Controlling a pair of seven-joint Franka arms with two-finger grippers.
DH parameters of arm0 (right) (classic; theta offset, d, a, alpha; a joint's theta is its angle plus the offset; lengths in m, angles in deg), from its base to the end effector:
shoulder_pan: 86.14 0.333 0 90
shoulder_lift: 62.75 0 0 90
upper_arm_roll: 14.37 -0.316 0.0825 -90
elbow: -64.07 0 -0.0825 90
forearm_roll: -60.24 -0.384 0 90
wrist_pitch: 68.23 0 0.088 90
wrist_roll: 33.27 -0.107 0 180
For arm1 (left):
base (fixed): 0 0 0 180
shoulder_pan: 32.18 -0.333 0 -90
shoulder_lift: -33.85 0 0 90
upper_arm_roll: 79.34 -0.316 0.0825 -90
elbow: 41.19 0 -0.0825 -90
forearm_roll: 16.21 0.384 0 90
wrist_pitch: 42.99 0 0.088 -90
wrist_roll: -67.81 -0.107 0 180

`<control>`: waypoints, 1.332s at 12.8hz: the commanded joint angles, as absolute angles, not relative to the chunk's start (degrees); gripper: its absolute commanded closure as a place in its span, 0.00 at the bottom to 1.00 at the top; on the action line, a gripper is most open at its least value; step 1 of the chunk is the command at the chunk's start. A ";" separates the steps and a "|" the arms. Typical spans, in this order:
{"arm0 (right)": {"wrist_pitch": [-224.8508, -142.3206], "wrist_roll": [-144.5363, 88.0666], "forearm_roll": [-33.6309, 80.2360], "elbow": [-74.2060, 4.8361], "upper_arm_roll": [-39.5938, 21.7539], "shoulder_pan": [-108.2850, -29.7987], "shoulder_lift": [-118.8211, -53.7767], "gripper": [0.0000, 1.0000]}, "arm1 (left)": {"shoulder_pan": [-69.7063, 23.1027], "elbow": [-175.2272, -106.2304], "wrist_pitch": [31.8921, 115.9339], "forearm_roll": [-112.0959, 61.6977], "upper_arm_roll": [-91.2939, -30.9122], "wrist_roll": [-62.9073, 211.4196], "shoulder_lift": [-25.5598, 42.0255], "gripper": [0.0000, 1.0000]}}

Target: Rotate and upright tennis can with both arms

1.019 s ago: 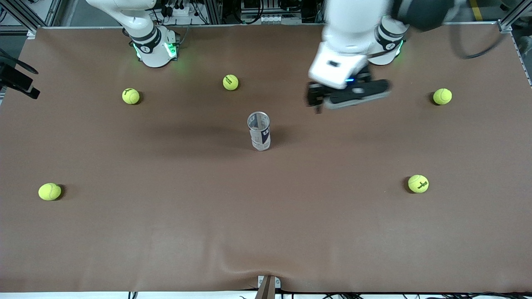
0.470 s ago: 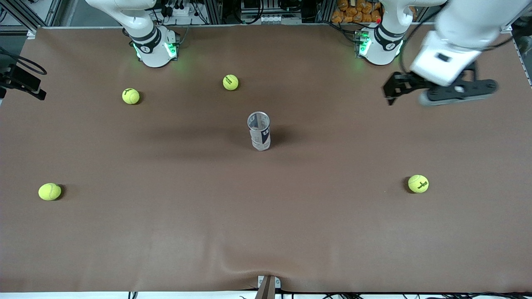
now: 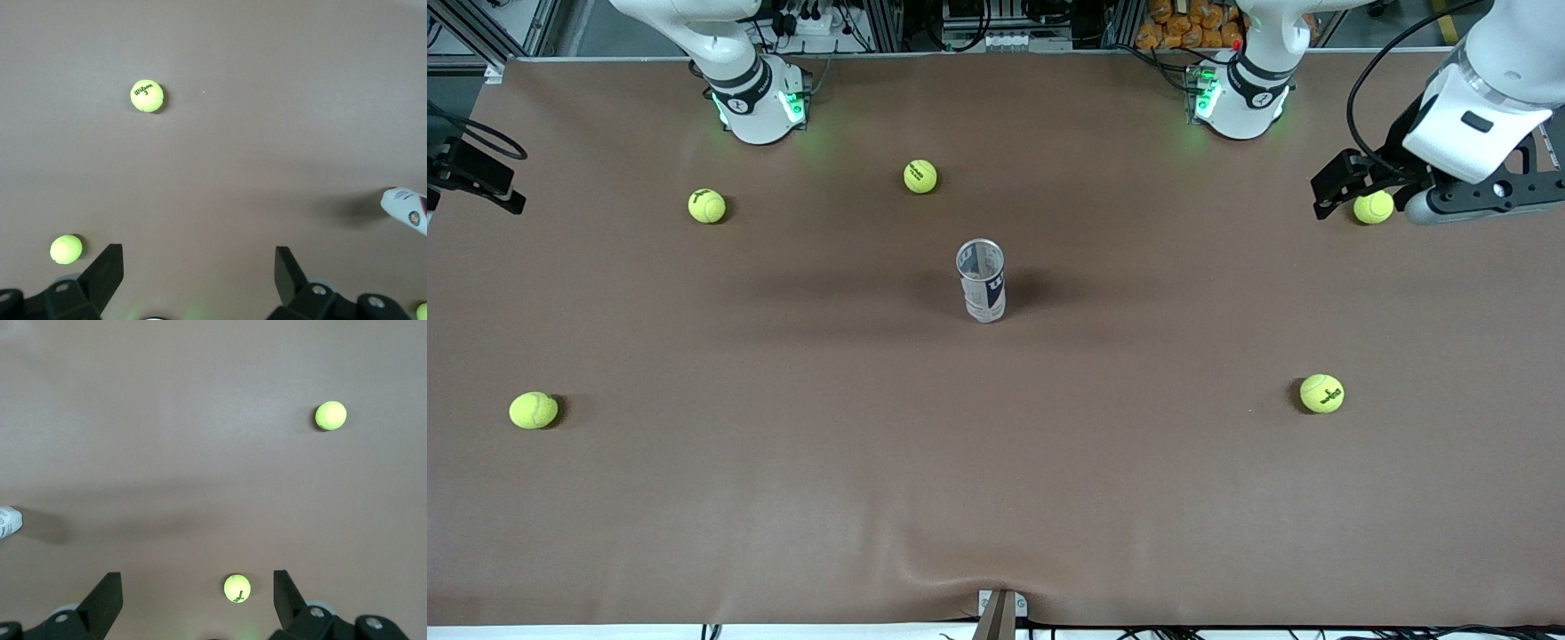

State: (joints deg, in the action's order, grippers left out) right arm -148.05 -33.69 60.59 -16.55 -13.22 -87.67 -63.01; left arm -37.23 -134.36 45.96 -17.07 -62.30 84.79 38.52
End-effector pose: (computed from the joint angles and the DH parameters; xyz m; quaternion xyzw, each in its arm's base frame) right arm 0.5354 -0.0258 0.6823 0.9996 -0.0276 -0.0093 0.0029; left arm 0.5149 -0.1180 0.6389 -0.9990 -0.0438 -0.0032 0.0038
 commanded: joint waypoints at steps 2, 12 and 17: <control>-147.86 -32.92 61.38 -16.26 -13.23 -87.28 -63.10 0.00 | -39.46 -136.82 46.93 -17.71 -62.03 80.21 40.89 0.00; -147.59 -33.00 61.38 -16.35 -13.31 -86.93 -63.10 0.00 | -45.01 -132.42 44.03 -17.61 -62.29 76.77 39.39 0.00; -147.59 -33.00 61.38 -16.35 -13.23 -86.84 -63.10 0.00 | -45.27 -132.60 44.38 -17.61 -62.29 76.16 39.39 0.00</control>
